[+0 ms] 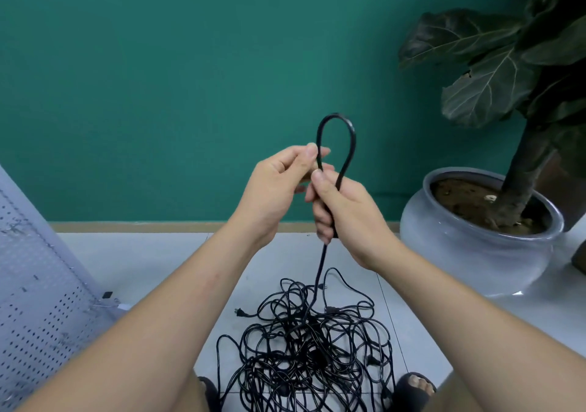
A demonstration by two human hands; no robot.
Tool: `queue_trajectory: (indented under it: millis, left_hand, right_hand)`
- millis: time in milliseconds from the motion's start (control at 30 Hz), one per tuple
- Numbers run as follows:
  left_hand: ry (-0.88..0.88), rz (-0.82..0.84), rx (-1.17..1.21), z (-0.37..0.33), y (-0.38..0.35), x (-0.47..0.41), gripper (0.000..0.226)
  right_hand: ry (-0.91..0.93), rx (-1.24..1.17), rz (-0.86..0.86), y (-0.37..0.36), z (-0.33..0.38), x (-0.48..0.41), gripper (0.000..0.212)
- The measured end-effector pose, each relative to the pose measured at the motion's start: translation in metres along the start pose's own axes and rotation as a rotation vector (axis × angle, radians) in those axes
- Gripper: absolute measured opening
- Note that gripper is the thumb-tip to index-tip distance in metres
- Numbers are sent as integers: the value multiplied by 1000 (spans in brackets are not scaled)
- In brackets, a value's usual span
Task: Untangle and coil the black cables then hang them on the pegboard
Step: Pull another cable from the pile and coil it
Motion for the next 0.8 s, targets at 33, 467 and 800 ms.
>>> queue_trajectory:
  millis: [33,467,800]
  left_hand:
    - [31,52,-34,10,-9,-2,44]
    - [368,408,-547,152,-77,32,22]
    - [227,458,-727,128,-90,54,30]
  right_hand:
    - [11,9,-51,9,0,-3,40]
    - [36,-19,-459,94,13,-3,39]
    - [140,356,-513,127,14,0,24]
Point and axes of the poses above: each hand's wrist, its own x-axis away from the middle knuckle, its own y-axis out of the back of the hand, z = x × y, the point moved 9 cm from there along -x, towards the middle knuckle, and after that the axes turned 13 degrees about y, right-handed, at the moved point
